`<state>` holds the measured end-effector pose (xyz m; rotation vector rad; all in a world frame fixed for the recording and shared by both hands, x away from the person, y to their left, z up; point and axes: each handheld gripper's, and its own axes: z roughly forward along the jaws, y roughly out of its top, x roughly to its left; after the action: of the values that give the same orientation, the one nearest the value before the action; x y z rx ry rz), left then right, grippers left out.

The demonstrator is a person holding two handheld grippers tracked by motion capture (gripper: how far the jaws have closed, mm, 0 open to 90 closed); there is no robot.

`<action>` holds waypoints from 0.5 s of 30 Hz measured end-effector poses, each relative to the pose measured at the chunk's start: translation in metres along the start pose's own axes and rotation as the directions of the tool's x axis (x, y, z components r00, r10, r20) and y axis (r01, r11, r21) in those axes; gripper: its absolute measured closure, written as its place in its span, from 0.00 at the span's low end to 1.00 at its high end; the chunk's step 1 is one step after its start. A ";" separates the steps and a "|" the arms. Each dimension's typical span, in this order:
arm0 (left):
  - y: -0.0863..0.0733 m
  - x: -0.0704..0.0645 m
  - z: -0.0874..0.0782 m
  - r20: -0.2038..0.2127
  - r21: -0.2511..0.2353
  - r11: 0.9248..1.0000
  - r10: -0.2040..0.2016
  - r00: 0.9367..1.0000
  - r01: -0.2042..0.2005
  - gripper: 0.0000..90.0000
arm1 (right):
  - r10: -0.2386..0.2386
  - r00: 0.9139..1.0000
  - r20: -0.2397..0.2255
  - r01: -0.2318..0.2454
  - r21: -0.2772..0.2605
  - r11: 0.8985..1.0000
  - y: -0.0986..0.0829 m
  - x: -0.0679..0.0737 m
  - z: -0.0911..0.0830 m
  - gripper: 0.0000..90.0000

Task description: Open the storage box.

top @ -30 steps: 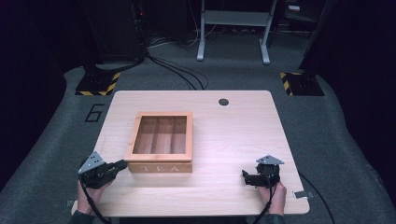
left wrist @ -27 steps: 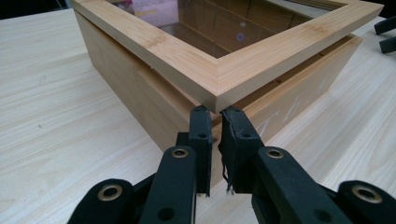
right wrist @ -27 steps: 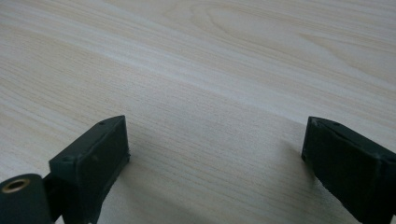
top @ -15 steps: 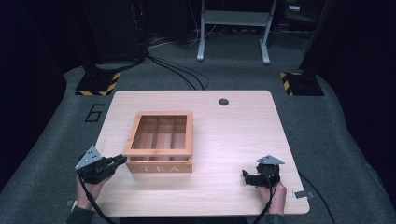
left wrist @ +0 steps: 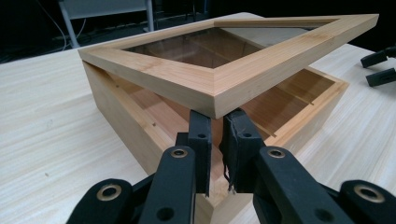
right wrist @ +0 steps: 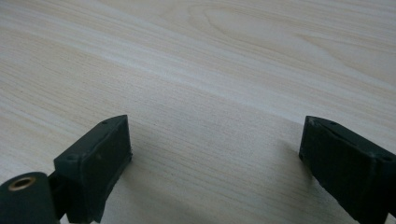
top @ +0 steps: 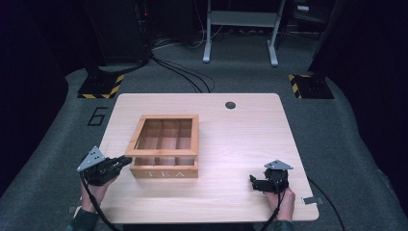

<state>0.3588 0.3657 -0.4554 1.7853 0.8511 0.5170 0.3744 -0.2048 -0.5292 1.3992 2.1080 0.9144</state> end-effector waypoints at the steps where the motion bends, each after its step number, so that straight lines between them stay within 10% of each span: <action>1: 0.001 0.000 0.000 0.000 0.002 1.000 0.001 1.000 -0.001 0.91 | 0.000 1.000 0.000 0.000 0.000 1.000 0.000 0.000 0.000 0.10; 15: 0.021 0.000 0.002 -0.016 -0.015 1.000 0.005 1.000 -0.005 0.90 | 0.005 1.000 0.003 -0.005 -0.005 1.000 0.000 0.000 0.000 0.10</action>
<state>0.3667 0.3600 -0.4365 1.7725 0.8518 0.5397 0.3743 -0.2047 -0.5293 1.4028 2.1004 0.9183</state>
